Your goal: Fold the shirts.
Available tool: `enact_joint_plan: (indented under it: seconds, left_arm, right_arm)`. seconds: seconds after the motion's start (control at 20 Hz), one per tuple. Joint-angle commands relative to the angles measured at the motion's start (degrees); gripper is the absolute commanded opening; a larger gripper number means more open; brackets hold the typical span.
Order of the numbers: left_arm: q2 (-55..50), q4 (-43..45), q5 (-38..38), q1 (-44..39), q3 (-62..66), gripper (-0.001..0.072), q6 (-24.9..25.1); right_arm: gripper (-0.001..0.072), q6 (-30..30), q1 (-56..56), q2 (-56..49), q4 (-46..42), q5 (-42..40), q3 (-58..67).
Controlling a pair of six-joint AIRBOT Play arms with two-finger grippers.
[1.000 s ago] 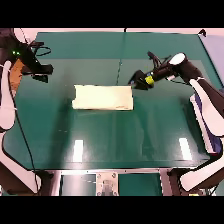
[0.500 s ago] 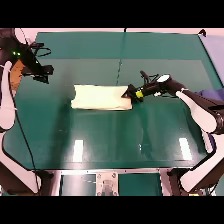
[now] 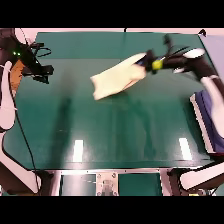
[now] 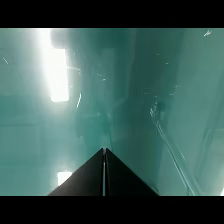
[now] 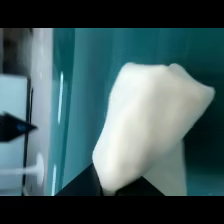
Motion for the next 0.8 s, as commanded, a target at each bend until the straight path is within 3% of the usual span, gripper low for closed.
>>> enact_joint_plan:
  seconds: [0.0,0.3,0.6,0.75]
  left_arm:
    - [0.0,0.02,-0.15,0.04,-0.02,0.0024,0.04]
    - [0.0,-0.2,-0.13,0.02,-0.02,0.0024,0.0]
    - [0.0,-0.46,-0.09,0.02,-0.02,0.0024,0.0]
    - [0.0,-1.11,-0.09,0.02,-0.02,0.0024,0.02]
  right_arm:
    - [0.0014,5.03,-11.58,6.16,-2.6,3.54,5.25]
    - [0.0014,10.93,-35.71,12.74,-11.39,9.09,8.17]
    - [0.0014,12.63,-53.13,17.94,-17.07,15.52,8.2]
    - [0.0014,16.15,-55.78,20.09,-28.96,20.52,8.17]
